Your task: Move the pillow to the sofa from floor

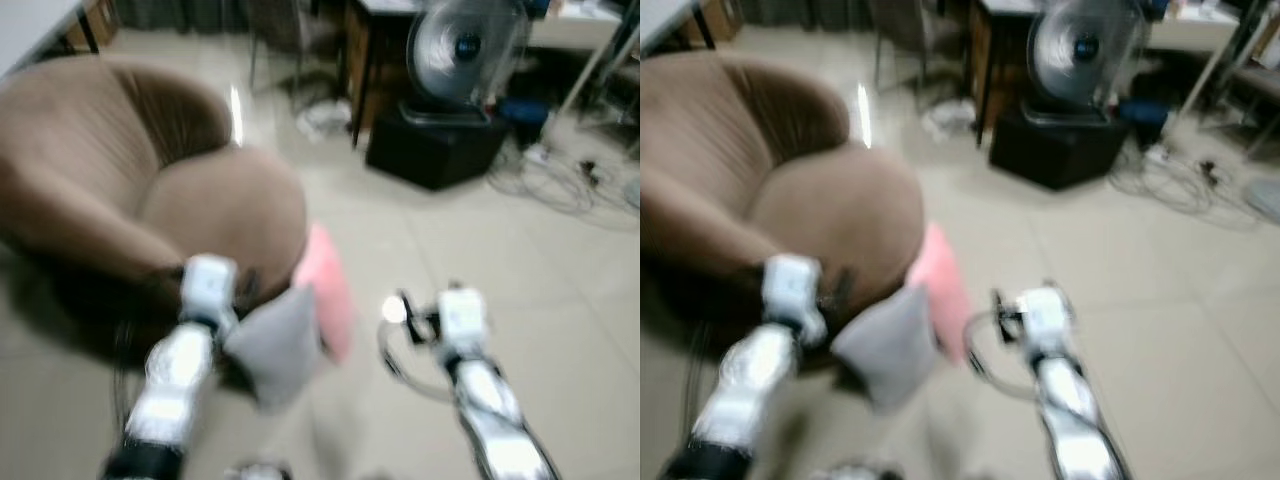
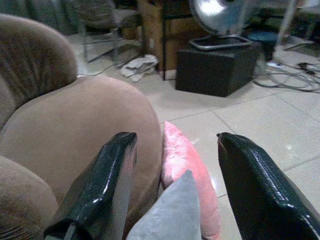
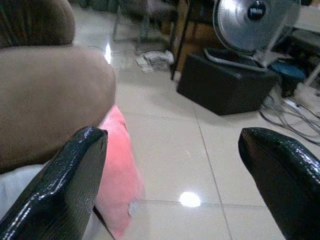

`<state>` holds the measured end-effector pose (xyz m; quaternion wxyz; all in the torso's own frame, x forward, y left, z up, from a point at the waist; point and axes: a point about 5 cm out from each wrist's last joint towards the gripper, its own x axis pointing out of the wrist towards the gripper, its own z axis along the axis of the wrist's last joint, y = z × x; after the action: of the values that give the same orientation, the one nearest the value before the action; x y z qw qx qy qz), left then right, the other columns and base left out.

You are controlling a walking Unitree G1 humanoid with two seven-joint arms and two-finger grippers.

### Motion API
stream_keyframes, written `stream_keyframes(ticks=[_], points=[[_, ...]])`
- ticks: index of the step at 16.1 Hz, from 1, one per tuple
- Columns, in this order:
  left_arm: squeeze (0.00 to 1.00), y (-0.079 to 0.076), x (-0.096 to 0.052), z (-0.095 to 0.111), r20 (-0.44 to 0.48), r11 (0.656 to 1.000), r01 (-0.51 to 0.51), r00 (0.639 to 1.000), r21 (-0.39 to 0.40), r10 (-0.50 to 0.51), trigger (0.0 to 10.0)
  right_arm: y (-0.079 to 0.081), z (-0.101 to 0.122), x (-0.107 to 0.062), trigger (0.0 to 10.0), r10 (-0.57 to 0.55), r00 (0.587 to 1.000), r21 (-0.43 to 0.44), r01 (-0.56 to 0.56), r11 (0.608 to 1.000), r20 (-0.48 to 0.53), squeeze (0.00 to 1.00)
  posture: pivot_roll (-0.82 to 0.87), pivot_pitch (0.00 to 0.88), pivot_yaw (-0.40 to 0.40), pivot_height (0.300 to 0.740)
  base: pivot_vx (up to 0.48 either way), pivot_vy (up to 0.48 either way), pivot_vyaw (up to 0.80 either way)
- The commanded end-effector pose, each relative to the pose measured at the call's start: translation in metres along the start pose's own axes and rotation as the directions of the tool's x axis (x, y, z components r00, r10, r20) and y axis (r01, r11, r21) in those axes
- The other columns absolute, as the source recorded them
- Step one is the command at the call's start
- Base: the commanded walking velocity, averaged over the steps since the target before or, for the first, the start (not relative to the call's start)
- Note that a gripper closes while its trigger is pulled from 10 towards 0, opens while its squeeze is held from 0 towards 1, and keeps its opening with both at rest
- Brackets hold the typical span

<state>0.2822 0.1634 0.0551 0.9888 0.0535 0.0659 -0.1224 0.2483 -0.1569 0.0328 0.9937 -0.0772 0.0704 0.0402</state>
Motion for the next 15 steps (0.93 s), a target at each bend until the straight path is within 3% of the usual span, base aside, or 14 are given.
stream_keyframes(ticks=[1,6,14,15], points=[[0.0,0.0057,0.0008,0.0018,-0.002,1.0,-0.009,1.0,0.03,0.009,10.0,0.0019,0.0041,0.0015,10.0,-0.003,1.0,0.007,0.003,1.0,0.02,0.0,0.15,0.025,-0.04,0.74,0.0,0.0,0.0],[0.0,0.0053,0.0028,-0.0003,-0.025,0.999,-0.008,1.0,0.054,0.009,10.0,0.0034,0.0026,0.0006,10.0,0.0,1.0,0.008,0.0,1.0,0.015,0.0,0.15,0.031,-0.038,0.74,0.0,0.0,0.0],[0.0,0.004,0.0032,0.0004,-0.013,0.999,-0.029,0.999,0.035,0.029,10.0,0.0043,0.0028,0.0003,10.0,0.003,1.0,0.012,-0.003,1.0,0.014,0.0,0.15,0.04,-0.041,0.74,0.466,0.0,0.0],[0.0,0.0042,0.0042,0.0028,0.005,0.999,-0.041,0.999,0.017,0.041,10.0,0.0074,0.0019,0.0014,10.0,0.033,0.999,0.045,-0.033,0.998,-0.005,0.0,0.15,0.041,-0.046,0.74,0.446,0.0,0.0]])
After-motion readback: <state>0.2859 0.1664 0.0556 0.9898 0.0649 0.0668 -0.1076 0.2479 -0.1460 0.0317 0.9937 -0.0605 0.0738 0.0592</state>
